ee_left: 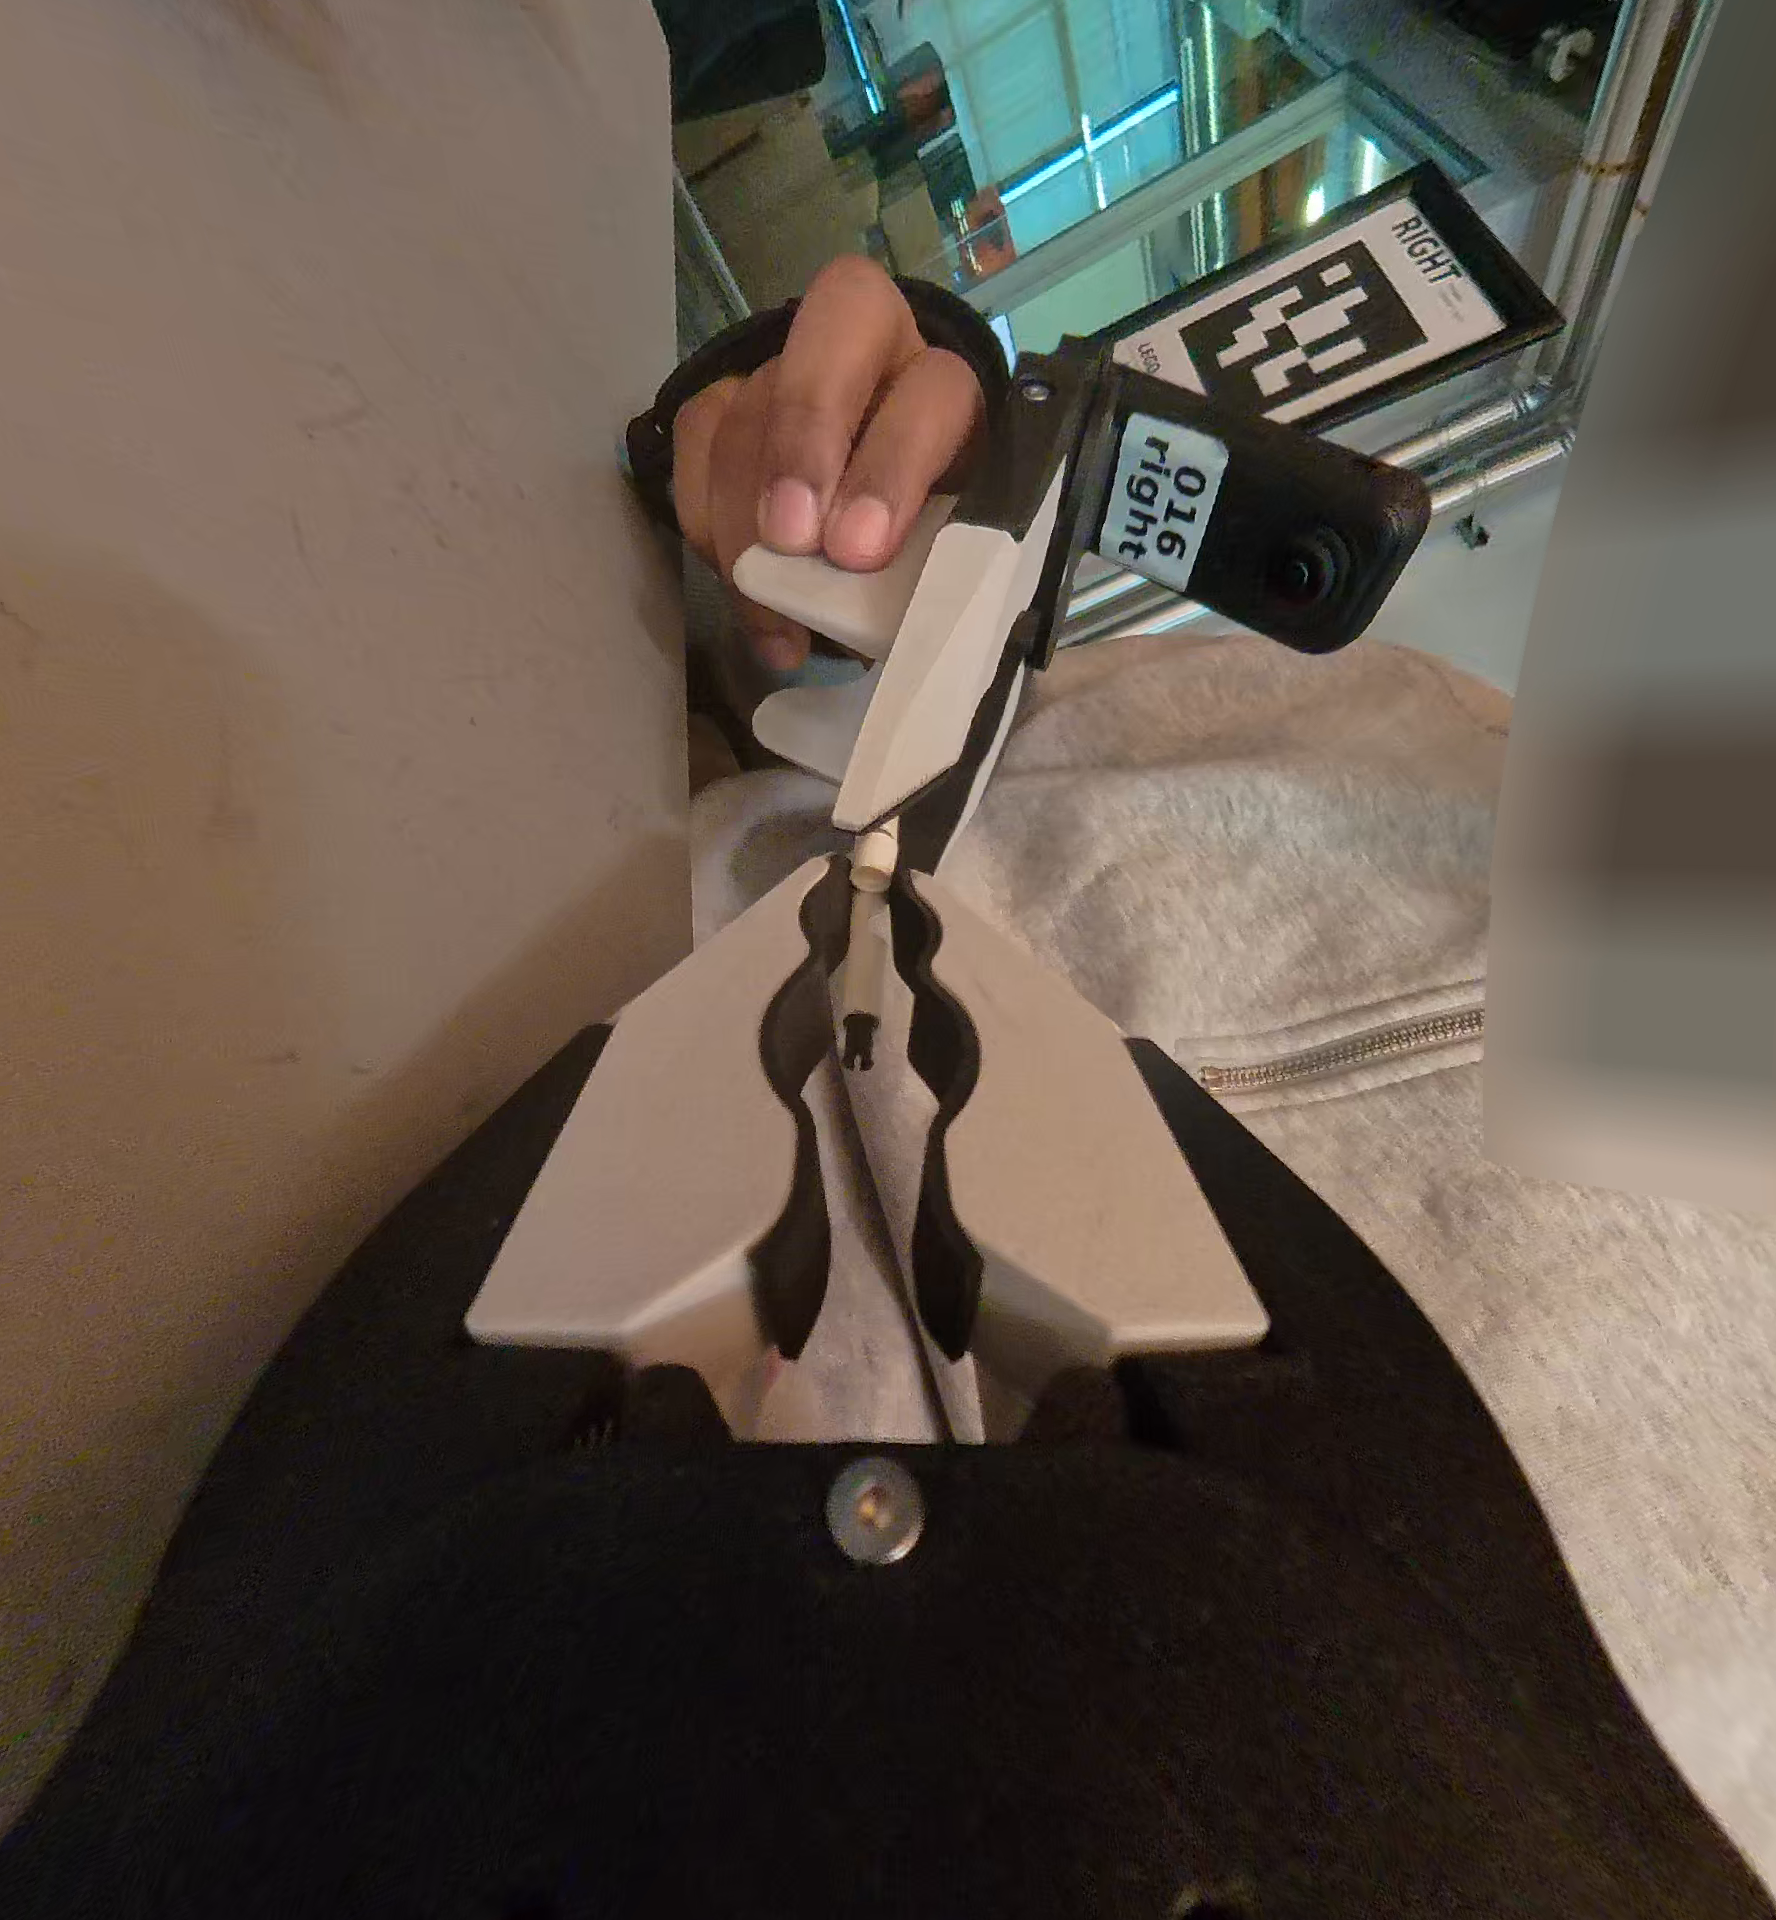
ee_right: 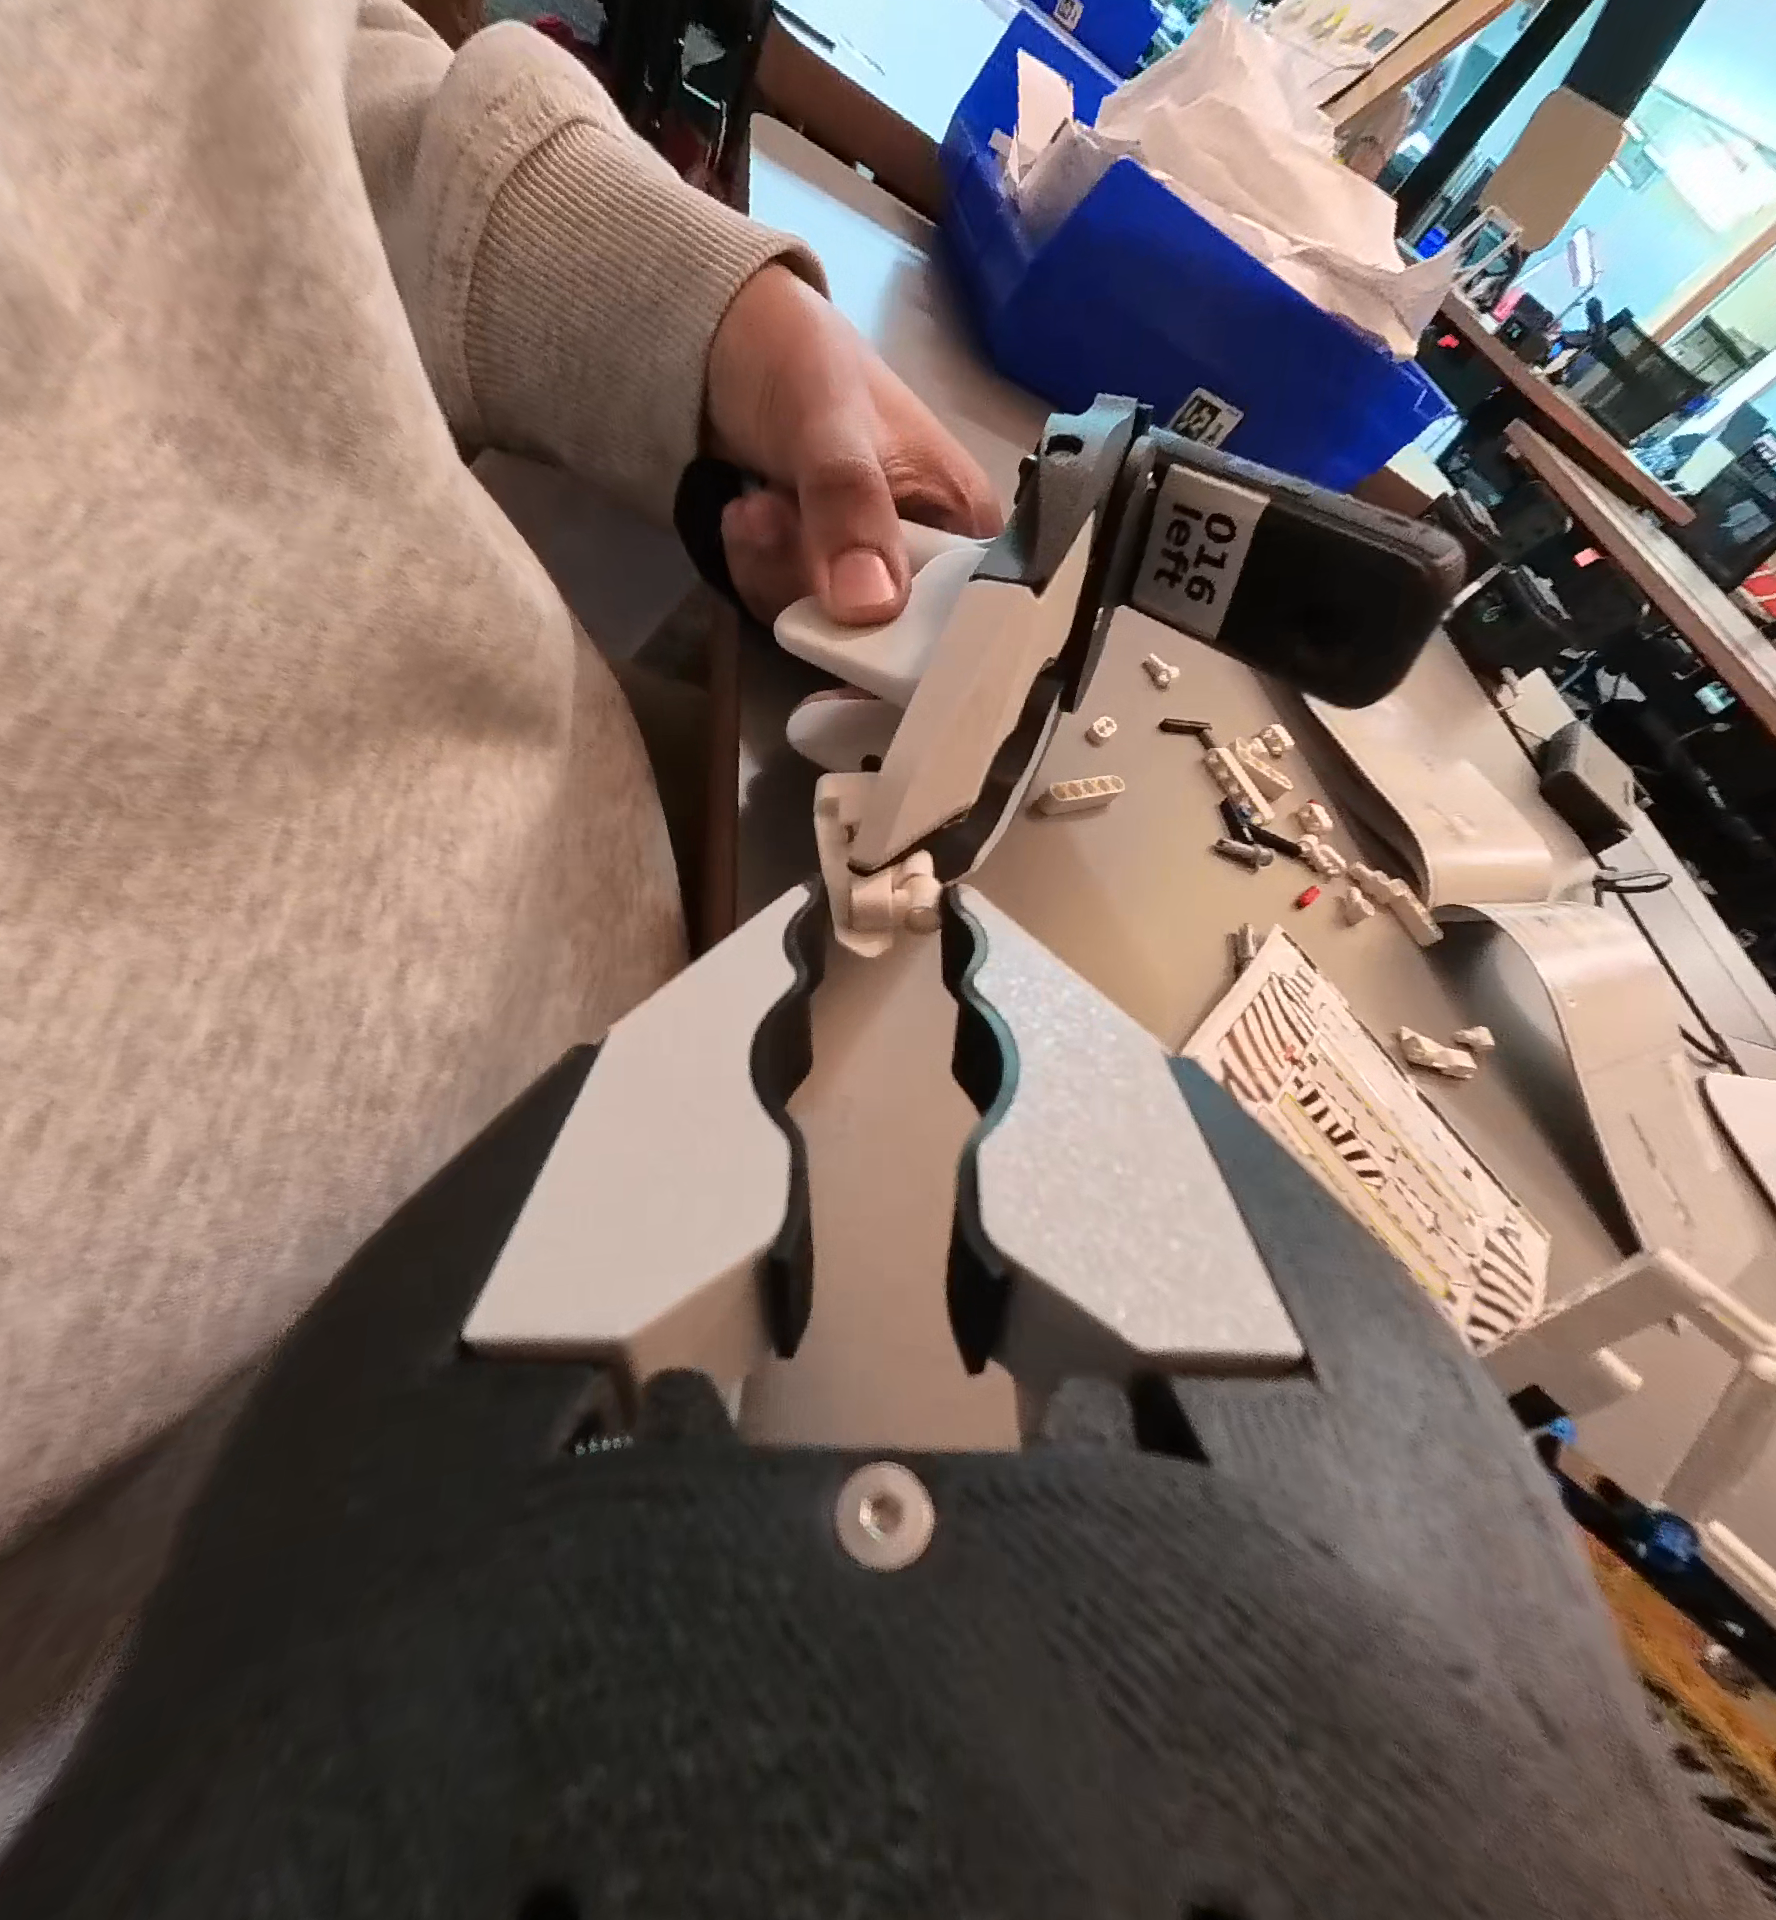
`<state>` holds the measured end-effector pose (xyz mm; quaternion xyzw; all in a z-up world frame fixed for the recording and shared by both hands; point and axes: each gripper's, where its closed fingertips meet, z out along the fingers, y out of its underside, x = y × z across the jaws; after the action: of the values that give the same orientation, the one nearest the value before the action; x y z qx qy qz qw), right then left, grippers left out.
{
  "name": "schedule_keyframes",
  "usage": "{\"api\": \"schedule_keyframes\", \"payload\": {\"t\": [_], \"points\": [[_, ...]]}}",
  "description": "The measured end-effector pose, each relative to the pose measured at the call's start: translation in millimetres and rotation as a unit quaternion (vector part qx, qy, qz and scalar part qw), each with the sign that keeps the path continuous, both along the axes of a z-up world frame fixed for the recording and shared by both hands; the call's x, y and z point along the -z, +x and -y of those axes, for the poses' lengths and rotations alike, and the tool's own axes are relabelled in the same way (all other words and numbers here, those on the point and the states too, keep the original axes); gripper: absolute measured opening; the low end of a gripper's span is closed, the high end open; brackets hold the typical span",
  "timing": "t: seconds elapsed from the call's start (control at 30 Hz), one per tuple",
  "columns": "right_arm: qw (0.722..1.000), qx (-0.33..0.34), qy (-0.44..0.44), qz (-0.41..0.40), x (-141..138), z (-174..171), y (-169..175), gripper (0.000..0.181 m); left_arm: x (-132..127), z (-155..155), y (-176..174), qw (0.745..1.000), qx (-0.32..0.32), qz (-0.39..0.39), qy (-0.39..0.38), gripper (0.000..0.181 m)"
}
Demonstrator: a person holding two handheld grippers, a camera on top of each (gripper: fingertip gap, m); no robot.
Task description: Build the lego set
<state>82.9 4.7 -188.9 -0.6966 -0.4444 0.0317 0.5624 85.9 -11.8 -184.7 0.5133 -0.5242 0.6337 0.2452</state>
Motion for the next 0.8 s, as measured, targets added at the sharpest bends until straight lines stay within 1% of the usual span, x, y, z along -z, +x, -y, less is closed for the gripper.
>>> {"api": "schedule_keyframes", "payload": {"t": [0.1, 0.2, 0.33, 0.53, 0.7, 0.8], "points": [[1.0, -0.006, -0.009, -0.004, 1.3, 1.0, -0.4, 0.02, 0.6, 0.8, -0.5, 1.0, 0.005, -0.003, 0.0, 0.008], [1.0, -0.004, -0.019, -0.003, 4.4, -0.5, 2.7, 0.02, 2.6, -0.8, 2.3, 1.0, -0.005, -0.01, 0.003, 0.008], [0.999, -0.006, -0.046, -0.022, 6.3, -1.6, 4.7, 0.019, 2.5, -2.7, 4.1, 1.0, -0.011, -0.015, -0.002, 0.008], [0.999, 0.004, -0.038, 0.005, 14.3, -2.2, 5.7, 0.018, 6.7, -4.6, 5.6, 0.999, -0.021, -0.023, 0.011, 0.007], [0.999, 0.001, -0.042, -0.01, 13.4, -2.1, 6.5, 0.018, 4.2, -4.3, 5.4, 1.0, -0.021, -0.014, 0.007, 0.007], [1.0, 0.011, -0.022, -0.009, 10.2, -4.2, 8.7, 0.019, 1.5, -5.6, 6.8, 1.0, -0.029, -0.005, 0.003, 0.008]]}}
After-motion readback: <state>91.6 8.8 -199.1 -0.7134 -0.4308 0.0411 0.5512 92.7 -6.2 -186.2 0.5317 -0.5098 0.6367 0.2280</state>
